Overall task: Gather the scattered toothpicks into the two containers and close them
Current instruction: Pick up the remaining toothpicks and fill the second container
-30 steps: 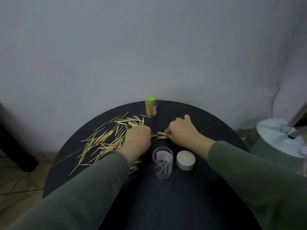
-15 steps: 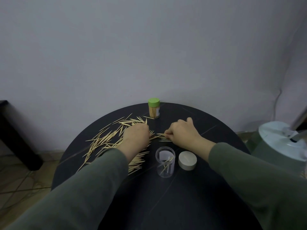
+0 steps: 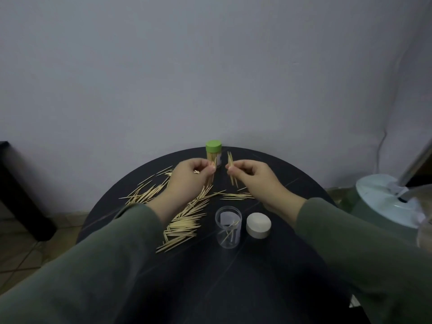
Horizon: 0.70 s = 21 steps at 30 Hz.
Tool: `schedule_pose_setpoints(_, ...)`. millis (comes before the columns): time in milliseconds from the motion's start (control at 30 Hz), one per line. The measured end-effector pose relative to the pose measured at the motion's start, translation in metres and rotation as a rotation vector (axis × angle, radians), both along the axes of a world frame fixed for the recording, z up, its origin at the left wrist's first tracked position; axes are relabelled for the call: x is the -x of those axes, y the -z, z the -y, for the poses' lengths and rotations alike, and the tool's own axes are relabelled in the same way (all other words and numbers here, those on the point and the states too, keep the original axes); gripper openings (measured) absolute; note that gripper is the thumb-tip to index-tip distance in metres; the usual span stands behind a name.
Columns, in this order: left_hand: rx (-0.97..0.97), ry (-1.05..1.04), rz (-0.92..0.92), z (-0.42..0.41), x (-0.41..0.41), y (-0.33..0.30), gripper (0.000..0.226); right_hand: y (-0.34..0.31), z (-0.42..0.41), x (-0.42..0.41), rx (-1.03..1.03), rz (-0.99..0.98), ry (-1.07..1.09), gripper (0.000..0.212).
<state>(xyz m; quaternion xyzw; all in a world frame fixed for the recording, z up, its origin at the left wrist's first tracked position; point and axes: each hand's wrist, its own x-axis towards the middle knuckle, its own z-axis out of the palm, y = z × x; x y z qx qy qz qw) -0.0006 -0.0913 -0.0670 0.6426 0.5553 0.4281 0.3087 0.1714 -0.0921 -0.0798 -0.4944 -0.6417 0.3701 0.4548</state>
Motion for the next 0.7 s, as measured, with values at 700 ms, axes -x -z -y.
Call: schedule_pose_setpoints(700,0.221,0.15,0.385,0.064,-0.006,0.028,0.015,0.011,0.048,-0.01,0.189,-0.085,-0.268,0.017)
